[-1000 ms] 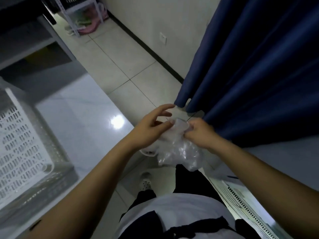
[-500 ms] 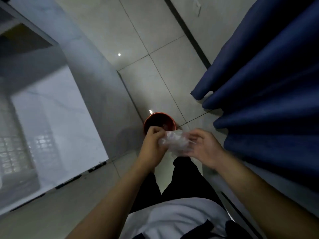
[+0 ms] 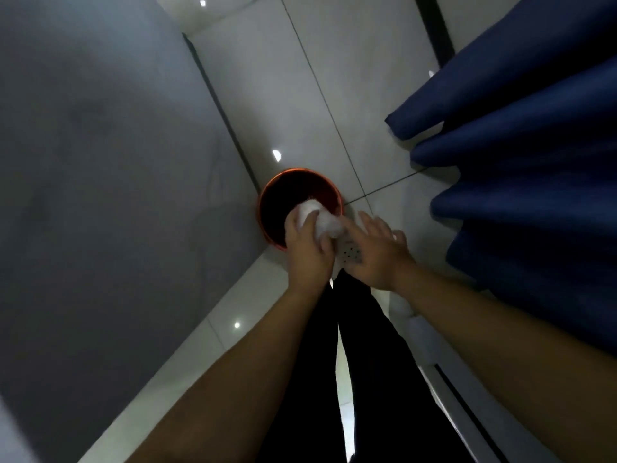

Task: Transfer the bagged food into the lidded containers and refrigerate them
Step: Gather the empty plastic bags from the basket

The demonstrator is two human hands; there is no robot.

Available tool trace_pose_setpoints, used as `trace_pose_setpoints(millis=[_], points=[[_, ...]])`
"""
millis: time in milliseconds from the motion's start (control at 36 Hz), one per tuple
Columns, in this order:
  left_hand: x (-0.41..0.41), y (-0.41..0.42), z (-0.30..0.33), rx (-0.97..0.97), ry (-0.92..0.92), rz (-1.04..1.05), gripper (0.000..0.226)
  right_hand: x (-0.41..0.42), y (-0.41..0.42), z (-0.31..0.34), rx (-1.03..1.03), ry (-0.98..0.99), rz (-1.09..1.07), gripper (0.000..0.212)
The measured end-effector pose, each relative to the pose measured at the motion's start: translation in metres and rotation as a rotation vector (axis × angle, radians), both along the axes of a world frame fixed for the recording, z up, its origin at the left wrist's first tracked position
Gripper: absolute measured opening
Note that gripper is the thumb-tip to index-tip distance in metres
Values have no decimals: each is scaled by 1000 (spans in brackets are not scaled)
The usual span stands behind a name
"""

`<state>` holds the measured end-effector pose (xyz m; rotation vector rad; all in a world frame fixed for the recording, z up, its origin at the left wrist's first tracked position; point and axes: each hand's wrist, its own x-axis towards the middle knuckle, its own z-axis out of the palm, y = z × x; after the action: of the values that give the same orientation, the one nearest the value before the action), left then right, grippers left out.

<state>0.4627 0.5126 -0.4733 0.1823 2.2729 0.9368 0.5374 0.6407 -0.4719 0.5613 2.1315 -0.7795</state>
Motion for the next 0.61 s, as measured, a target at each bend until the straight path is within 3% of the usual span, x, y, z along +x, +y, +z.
trace_pose_setpoints(millis=[111,278,389,611], points=[[-10,-11,-87,-143,78,-83,63,2,-4,-63,39,-23,-8,89],[-10,-22,-205,-415,-46,-343,99,5,-9,-150,69,43,7,85],[-11,-21,-266,-521,-213,-394,98,5,-6,-201,50,23,-7,83],[-23,-22,-340,-584,-261,-453,91,20,6,-263,56,-13,66,82]])
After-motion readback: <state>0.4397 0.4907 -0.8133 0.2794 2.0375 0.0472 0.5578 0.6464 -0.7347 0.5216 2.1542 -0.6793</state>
